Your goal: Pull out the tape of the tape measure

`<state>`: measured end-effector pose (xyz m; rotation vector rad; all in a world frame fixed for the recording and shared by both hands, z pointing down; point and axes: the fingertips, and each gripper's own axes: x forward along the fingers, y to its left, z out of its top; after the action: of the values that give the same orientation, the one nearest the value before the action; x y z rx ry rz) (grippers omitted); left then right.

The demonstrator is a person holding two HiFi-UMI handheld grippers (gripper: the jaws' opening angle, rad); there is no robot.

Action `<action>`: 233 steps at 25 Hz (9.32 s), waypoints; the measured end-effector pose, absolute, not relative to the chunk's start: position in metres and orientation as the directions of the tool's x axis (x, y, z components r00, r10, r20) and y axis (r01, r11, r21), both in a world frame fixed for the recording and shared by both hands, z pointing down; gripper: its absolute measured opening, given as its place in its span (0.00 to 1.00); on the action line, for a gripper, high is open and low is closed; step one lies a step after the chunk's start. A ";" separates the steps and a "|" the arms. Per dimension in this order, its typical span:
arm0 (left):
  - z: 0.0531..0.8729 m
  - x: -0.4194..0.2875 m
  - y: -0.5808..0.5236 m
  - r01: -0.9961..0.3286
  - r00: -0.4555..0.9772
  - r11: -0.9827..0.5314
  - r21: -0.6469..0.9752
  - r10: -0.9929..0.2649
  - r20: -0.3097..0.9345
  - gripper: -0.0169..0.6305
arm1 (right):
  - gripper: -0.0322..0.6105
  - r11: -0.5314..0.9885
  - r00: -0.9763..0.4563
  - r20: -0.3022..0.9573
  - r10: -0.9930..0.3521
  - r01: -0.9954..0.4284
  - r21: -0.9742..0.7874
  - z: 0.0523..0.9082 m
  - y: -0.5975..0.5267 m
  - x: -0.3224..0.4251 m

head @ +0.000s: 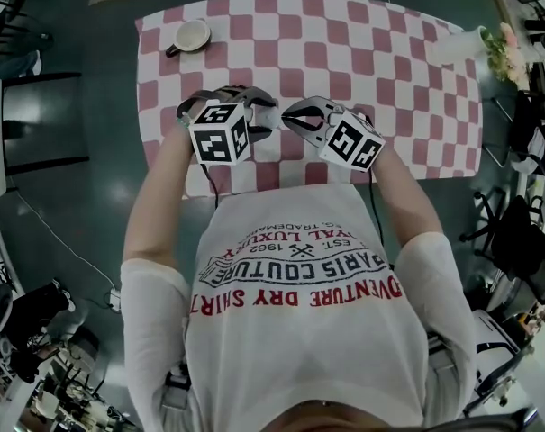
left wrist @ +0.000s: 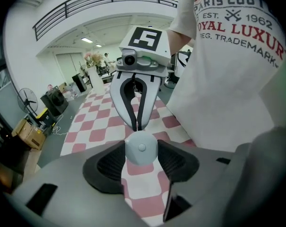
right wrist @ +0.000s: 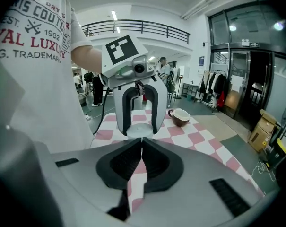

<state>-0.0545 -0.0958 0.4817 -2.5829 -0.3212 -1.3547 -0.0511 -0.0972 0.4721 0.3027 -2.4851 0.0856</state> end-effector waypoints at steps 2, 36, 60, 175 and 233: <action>0.482 -0.053 -0.104 0.214 0.577 -0.975 -0.063 0.074 0.813 0.38 | 0.10 0.958 -0.761 0.603 -0.241 -0.288 0.019 0.472 -0.107 -0.049; 0.476 -0.080 -0.170 -0.448 0.640 -0.894 -0.012 -0.330 0.694 0.38 | 0.10 0.474 -0.405 0.659 -0.634 -0.877 -0.083 0.476 -0.183 0.031; 0.470 -0.127 -0.180 -0.647 0.579 -0.763 0.012 -0.480 0.659 0.38 | 0.10 0.284 -0.215 0.653 -0.726 -0.959 0.000 0.477 -0.175 0.102; 0.580 -0.130 -0.177 -0.788 0.421 -0.613 0.062 -0.462 0.781 0.55 | 0.29 0.101 -0.095 0.794 -0.601 -0.994 -0.042 0.572 -0.144 0.188; 0.287 -0.126 -0.174 -0.735 0.641 -0.657 -0.167 -0.754 0.142 0.05 | 0.09 0.438 -0.429 0.128 -0.894 -0.897 0.055 0.322 -0.172 0.056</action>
<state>-0.1265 -0.1740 0.2874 -2.7601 1.2556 -0.3046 0.0562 -0.1718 0.3221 1.5952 -2.5444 0.0330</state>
